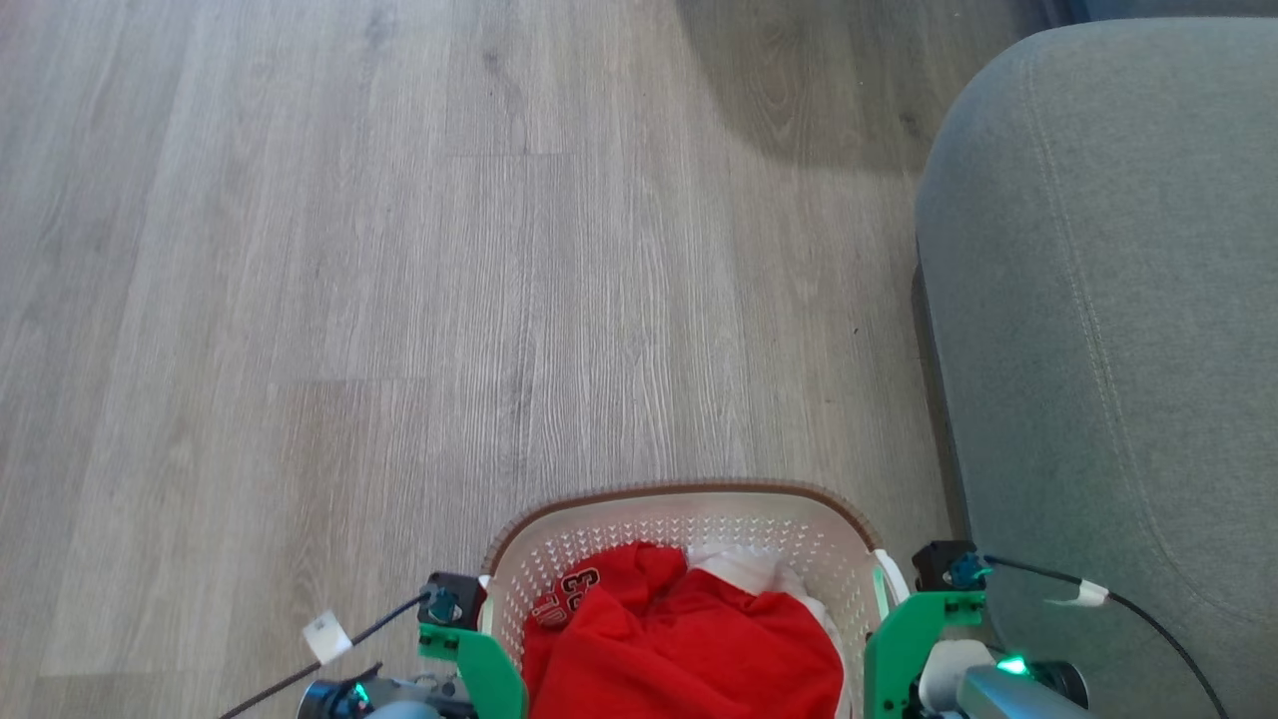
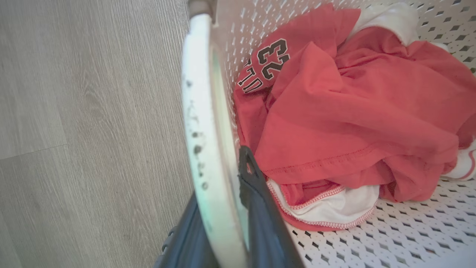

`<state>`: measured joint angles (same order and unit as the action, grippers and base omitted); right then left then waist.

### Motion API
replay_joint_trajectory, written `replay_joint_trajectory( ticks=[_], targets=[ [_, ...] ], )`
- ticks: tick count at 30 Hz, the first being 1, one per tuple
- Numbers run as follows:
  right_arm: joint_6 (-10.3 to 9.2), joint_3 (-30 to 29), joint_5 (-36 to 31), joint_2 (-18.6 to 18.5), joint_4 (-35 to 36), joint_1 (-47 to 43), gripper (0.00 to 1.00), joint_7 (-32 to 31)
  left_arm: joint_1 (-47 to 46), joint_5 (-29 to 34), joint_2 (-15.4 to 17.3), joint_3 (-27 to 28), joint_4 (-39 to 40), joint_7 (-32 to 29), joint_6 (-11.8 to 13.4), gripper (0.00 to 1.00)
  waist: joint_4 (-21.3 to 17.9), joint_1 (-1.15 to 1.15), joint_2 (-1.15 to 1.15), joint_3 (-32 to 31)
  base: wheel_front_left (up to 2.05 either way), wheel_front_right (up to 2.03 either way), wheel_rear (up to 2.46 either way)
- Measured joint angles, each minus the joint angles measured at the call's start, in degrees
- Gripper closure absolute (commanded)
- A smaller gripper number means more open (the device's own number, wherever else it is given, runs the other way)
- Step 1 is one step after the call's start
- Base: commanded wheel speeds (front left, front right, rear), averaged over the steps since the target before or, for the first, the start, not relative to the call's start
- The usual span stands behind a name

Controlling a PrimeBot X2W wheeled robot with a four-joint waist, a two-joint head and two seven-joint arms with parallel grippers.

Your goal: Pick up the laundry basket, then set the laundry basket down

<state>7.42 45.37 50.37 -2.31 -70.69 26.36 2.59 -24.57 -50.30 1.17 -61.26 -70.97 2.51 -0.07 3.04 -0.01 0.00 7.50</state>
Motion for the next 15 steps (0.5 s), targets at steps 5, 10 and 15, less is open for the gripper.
replay_joint_trajectory(
  ticks=[5, 10, 15],
  targets=[
    [0.0, 1.6, 1.4, 0.0, -0.1, 0.0, 1.0, 0.0, 0.0, -0.3, 0.1, -0.9, -0.2, 0.0, -0.4, 1.0, -0.1, 0.0, 0.0, -0.5, 0.0, 0.0, 0.0],
    [0.0, 3.1, 2.7, 0.0, -0.4, 0.0, 1.0, 0.0, 0.0, -0.8, 0.1, -1.2, -0.4, -0.1, -0.5, 1.0, -0.2, 0.0, 0.0, -0.7, 0.0, 0.0, 0.0],
    [0.0, 4.5, 3.8, 0.0, -0.5, 0.0, 1.0, 0.1, 0.0, -1.2, 0.1, -1.6, -0.5, -0.2, -0.5, 1.0, -0.3, 0.0, 0.0, -0.8, 0.0, 0.0, 0.0]
  ],
)
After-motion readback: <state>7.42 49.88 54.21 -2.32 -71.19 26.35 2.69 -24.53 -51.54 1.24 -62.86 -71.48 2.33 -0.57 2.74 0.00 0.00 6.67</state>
